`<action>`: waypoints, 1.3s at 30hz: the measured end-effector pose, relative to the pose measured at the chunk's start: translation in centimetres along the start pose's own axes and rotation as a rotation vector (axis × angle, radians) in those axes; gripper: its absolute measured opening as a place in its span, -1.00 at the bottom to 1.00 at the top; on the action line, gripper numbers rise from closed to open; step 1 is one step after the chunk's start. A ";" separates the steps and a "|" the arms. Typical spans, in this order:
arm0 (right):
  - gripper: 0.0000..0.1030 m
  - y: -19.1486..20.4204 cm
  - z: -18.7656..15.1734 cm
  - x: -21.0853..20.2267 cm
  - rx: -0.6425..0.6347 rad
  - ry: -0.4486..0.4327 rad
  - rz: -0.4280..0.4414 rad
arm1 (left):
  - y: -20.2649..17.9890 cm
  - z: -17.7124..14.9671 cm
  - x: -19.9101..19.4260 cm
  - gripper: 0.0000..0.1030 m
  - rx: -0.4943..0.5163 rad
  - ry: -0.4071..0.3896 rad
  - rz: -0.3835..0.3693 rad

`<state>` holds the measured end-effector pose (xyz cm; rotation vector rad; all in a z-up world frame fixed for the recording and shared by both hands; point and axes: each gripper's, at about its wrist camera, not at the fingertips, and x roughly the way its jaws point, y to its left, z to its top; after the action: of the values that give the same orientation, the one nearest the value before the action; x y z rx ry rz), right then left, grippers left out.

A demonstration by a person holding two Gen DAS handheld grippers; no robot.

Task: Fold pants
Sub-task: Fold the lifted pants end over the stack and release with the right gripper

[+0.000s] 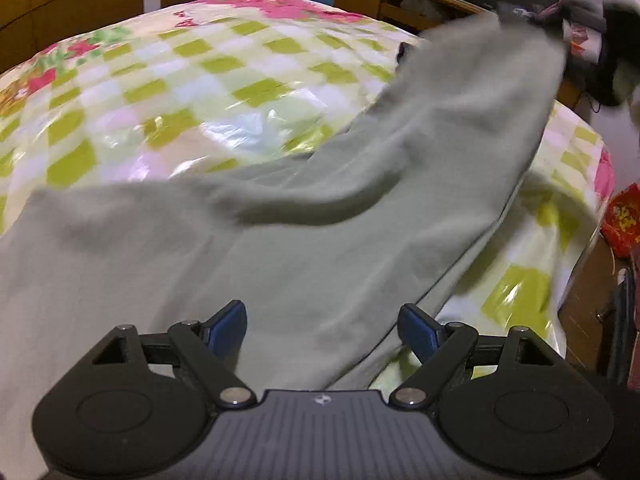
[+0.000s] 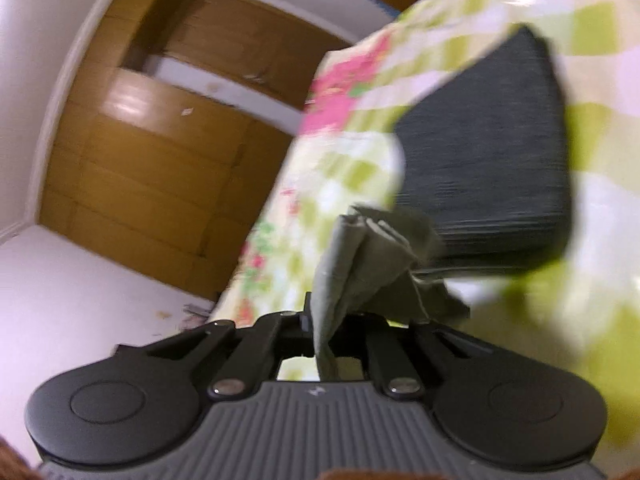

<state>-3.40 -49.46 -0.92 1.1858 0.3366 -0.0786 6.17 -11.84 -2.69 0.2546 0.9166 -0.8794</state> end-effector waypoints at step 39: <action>-0.17 23.7 -46.0 23.4 -0.941 0.993 0.362 | 14.7 -16.4 -17.0 0.85 -0.387 -0.179 0.253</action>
<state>14.45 4.46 -1.98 0.2432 0.8931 0.9232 2.60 15.76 -1.83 -0.0429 0.8468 -0.4696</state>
